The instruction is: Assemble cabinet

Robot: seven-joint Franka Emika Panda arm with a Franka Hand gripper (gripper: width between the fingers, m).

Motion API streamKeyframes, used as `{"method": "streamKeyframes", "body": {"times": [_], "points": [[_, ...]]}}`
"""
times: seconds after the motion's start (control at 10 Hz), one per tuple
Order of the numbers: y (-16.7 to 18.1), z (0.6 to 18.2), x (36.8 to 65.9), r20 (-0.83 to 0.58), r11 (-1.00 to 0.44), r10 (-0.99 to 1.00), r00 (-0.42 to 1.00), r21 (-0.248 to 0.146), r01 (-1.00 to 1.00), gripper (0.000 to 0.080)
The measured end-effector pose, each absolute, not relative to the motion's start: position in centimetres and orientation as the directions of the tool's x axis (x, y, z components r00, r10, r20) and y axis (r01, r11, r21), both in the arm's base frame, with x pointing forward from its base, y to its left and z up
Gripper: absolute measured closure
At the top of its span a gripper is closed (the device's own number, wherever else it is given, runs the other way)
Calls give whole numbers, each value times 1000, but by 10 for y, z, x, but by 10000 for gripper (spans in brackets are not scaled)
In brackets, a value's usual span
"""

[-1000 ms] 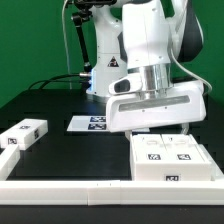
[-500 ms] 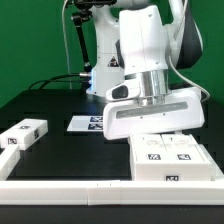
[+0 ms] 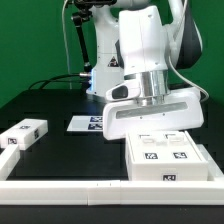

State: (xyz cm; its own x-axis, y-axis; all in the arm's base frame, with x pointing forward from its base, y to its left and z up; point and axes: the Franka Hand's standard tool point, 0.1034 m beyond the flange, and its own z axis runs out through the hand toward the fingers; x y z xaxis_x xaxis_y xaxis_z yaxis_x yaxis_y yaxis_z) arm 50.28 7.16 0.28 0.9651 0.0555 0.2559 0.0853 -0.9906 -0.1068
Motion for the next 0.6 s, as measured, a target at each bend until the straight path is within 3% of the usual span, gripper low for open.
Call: {"method": "streamKeyframes", "body": {"times": [0.3, 0.6], "points": [[68, 2, 501, 255, -990, 75, 964, -100, 103, 787], [65, 22, 495, 238, -988, 98, 966, -93, 123, 797]]}}
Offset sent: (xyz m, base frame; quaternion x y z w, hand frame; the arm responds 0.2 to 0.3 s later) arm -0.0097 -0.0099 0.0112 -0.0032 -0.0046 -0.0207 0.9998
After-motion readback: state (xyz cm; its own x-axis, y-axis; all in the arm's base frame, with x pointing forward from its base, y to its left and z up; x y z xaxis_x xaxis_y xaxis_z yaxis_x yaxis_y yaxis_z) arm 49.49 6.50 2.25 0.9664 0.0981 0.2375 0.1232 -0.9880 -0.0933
